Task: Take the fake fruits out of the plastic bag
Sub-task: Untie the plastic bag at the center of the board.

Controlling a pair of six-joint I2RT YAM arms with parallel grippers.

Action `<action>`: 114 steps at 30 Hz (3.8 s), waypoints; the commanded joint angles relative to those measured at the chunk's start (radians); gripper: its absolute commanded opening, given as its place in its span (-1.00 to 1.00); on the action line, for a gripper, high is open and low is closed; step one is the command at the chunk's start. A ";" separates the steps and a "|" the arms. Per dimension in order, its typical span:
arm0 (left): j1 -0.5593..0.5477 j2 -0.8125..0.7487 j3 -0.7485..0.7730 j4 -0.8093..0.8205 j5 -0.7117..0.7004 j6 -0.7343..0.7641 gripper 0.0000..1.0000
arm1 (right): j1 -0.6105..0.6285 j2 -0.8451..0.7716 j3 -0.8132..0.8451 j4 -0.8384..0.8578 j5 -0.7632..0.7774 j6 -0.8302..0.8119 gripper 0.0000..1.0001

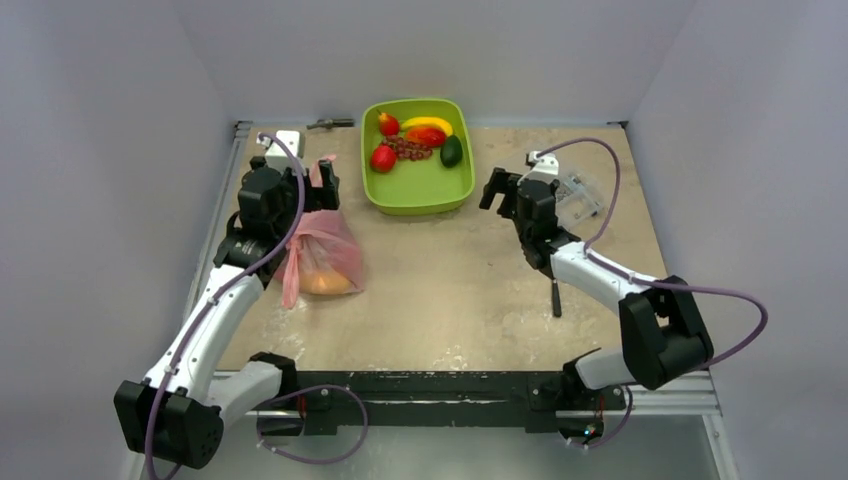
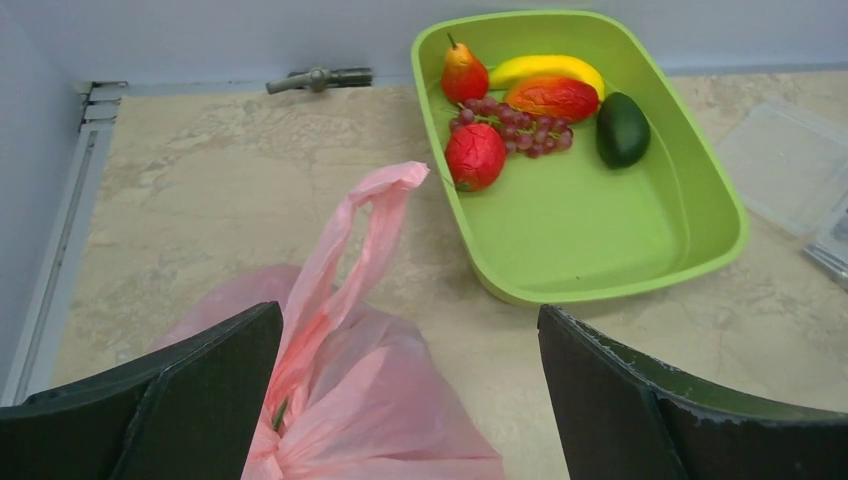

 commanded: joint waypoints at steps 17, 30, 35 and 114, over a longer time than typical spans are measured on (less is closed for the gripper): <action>0.001 -0.044 0.058 -0.210 -0.005 0.024 1.00 | 0.490 0.356 0.229 0.264 -0.285 0.498 0.98; 0.000 -0.110 0.041 -0.239 -0.096 0.006 1.00 | 0.660 0.623 0.529 0.196 -0.188 0.297 0.86; 0.000 -0.120 0.035 -0.242 -0.114 0.006 1.00 | 0.713 0.660 0.634 0.027 0.050 0.154 0.81; -0.068 0.040 -0.003 -0.566 -0.043 0.059 -0.43 | 0.740 0.321 0.117 0.120 -0.259 0.173 -1.00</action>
